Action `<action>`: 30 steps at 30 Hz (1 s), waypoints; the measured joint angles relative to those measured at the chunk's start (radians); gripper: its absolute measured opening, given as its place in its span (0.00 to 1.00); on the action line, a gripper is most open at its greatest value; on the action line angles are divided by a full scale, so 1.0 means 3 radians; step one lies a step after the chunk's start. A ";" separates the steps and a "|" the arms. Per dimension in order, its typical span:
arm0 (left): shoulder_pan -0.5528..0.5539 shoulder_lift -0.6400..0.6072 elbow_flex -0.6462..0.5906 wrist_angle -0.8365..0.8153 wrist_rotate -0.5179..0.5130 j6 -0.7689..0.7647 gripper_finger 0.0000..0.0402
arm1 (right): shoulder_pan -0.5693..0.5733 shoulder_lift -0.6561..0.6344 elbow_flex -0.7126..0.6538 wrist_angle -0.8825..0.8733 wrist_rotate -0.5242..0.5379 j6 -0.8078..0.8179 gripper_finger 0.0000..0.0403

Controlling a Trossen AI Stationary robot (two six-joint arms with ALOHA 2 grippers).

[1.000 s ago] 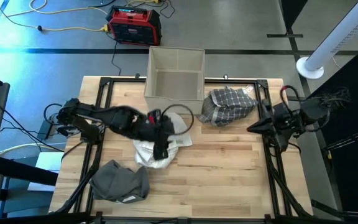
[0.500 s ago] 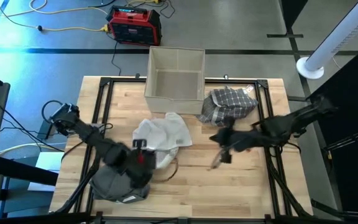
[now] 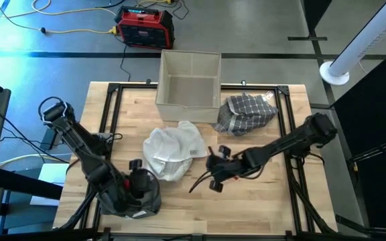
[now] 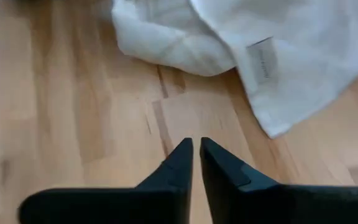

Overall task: Fold towel
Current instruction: Fold the white towel

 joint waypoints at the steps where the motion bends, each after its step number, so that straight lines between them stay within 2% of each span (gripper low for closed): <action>1: 0.0000 -0.0011 -0.0048 0.0071 -0.0001 -0.0057 0.28 | -0.0048 0.0055 0.0000 0.0087 -0.0124 -0.0085 0.44; 5: 0.0000 -0.0003 -0.0147 0.0272 0.0050 -0.0258 0.25 | -0.0170 0.0236 0.0000 0.0436 -0.0539 -0.0427 0.48; 10: 0.0000 0.0019 -0.0149 0.0309 0.0094 -0.0344 0.21 | -0.0186 0.0305 0.0020 0.0582 -0.0169 -0.0447 0.48; 19: 0.0001 0.0022 -0.0149 0.0275 0.0115 -0.0525 0.17 | -0.0328 0.0305 0.0022 0.0504 -0.0088 0.0066 0.25; 22: 0.0002 0.0022 -0.0150 0.0255 0.0109 -0.0524 0.16 | -0.0365 0.0298 0.0022 0.0352 -0.0285 0.0286 0.06; 23: 0.0002 0.0022 -0.0150 0.0245 0.0106 -0.0524 0.16 | -0.0364 0.0281 0.0022 0.0293 -0.0354 0.0326 0.03; 27: 0.0002 0.0022 -0.0151 0.0202 0.0096 -0.0523 0.14 | -0.0256 0.0077 0.0040 -0.0022 -0.0508 0.0513 0.01; 30: 0.0003 0.0022 -0.0152 0.0157 0.0091 -0.0523 0.13 | -0.0100 -0.0205 0.0153 -0.0524 -0.0532 0.0712 0.00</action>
